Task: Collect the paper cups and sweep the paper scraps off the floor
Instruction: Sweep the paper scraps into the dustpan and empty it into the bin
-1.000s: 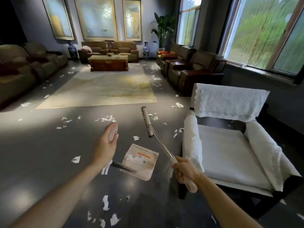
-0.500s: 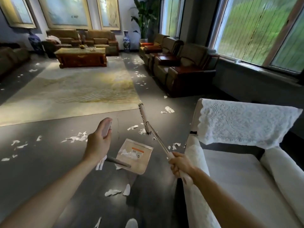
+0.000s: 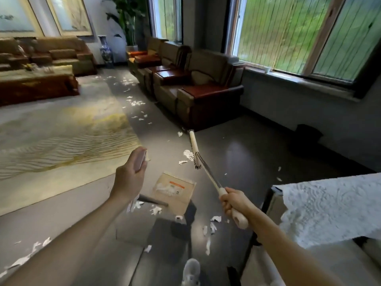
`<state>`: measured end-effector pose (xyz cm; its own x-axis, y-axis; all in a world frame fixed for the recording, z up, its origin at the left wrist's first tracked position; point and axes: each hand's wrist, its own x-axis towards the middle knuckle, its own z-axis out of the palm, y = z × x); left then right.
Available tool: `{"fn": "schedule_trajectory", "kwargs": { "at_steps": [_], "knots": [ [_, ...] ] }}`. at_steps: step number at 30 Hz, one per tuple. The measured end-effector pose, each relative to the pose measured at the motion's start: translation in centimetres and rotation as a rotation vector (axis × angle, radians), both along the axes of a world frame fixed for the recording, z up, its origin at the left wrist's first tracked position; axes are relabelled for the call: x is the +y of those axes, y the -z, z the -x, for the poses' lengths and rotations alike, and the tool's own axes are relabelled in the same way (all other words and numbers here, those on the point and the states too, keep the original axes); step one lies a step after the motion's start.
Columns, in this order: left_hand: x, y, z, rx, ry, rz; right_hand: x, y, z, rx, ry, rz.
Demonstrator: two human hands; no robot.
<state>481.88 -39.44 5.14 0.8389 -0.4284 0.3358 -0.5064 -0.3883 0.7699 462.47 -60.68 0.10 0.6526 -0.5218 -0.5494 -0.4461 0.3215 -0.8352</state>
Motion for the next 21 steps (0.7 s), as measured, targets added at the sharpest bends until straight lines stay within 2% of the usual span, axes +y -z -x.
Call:
{"fn": "schedule_trajectory", "kwargs": {
  "at_steps": [6, 11, 21],
  "knots": [
    [-17.2, -0.1, -15.1, -0.064, 0.139, 0.010, -16.0, 0.0, -15.3, -0.021, 0.151, -0.035],
    [-30.0, -2.1, -24.2, -0.122, 0.256, -0.009, -26.3, -1.7, -22.4, 0.007, 0.247, -0.021],
    [-63.1, 2.1, -43.5, 0.002, 0.657, 0.102, -48.6, 2.0, -36.1, -0.020, 0.579, -0.026]
  ]
}}
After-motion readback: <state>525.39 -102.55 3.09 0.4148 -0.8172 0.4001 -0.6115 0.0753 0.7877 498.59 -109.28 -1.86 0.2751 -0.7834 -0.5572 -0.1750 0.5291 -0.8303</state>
